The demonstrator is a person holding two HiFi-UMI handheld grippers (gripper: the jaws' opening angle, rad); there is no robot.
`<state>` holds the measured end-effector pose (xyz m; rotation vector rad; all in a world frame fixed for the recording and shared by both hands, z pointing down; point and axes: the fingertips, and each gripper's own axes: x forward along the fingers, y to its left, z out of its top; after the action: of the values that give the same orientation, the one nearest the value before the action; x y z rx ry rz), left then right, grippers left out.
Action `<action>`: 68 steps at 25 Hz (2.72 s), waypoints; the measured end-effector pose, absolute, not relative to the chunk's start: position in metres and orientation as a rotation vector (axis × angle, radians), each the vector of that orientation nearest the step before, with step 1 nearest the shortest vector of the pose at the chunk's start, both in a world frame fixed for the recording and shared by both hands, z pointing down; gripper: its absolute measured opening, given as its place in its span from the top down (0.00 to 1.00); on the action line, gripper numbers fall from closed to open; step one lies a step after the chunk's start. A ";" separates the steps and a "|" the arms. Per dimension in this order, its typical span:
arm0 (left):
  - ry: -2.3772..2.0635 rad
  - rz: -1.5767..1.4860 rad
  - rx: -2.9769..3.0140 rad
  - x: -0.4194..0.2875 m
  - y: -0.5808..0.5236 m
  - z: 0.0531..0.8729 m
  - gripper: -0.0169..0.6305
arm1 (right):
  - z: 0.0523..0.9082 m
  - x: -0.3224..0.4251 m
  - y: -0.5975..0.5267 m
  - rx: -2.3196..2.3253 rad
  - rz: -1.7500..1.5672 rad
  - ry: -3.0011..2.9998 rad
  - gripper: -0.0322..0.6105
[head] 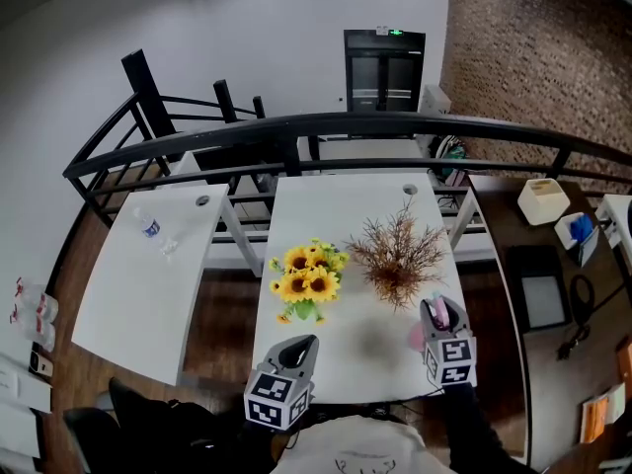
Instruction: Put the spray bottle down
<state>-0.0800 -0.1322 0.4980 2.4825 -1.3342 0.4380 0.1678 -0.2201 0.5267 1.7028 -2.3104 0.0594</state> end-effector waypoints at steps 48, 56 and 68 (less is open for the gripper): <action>-1.269 0.440 2.521 -0.064 -0.134 0.498 0.97 | 0.500 0.100 -0.114 1.458 0.325 -2.648 0.94; -1.266 0.438 2.523 -0.063 -0.132 0.498 0.97 | 0.498 0.081 -0.118 1.373 0.305 -2.683 0.94; -1.279 0.427 2.512 -0.066 -0.132 0.497 0.97 | 0.498 0.084 -0.122 1.386 0.321 -2.672 0.94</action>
<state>-0.0663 -0.1317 0.4973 2.5117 -1.2787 0.4268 0.0840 -0.1219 0.4978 1.3858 -2.6718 0.3209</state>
